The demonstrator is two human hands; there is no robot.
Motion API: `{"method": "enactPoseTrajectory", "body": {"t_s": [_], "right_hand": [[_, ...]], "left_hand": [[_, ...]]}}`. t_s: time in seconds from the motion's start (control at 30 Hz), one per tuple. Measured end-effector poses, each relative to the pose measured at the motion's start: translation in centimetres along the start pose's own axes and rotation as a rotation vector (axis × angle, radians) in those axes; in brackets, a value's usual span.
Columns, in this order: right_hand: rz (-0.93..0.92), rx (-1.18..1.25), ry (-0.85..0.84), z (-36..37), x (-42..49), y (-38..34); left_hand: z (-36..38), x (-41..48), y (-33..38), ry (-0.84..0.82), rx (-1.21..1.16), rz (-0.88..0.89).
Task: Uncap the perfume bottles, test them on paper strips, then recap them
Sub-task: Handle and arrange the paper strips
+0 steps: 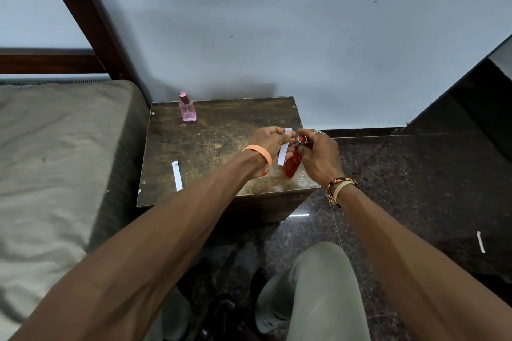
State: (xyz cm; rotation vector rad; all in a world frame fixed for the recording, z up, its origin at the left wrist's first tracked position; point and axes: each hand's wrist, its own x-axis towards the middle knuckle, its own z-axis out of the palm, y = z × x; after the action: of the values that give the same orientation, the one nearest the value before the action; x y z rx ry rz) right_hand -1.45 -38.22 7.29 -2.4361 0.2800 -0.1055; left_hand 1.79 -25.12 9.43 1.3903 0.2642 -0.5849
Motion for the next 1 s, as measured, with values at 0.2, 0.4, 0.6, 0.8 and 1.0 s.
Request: {"method": "enactPoseTrajectory", "body": {"t_s": [0.2,0.4,0.6,0.8,1.0], "right_hand": [[0.001,-0.037,-0.008,0.2,-0.1,0.0],[0.035,0.015,0.025,-0.2,-0.4,-0.1],[-0.057,0.143,0.175,-2.0,-2.4,-4.0],[-0.108,0.259,-0.193,-2.5,-4.9,-8.8],[-0.053,0.359,-0.207,-2.4,-7.4,-12.6]], "left_hand": [[-0.3,-0.1,-0.1,0.032,0.052,0.009],[-1.8,-1.2,0.1,0.089,0.071,0.067],[-4.3,-3.5,0.7,0.072,0.141,0.232],[-7.1,-7.3,1.5,0.054,0.311,0.353],[-10.0,-11.1,2.2,0.099,0.28,0.409]]}}
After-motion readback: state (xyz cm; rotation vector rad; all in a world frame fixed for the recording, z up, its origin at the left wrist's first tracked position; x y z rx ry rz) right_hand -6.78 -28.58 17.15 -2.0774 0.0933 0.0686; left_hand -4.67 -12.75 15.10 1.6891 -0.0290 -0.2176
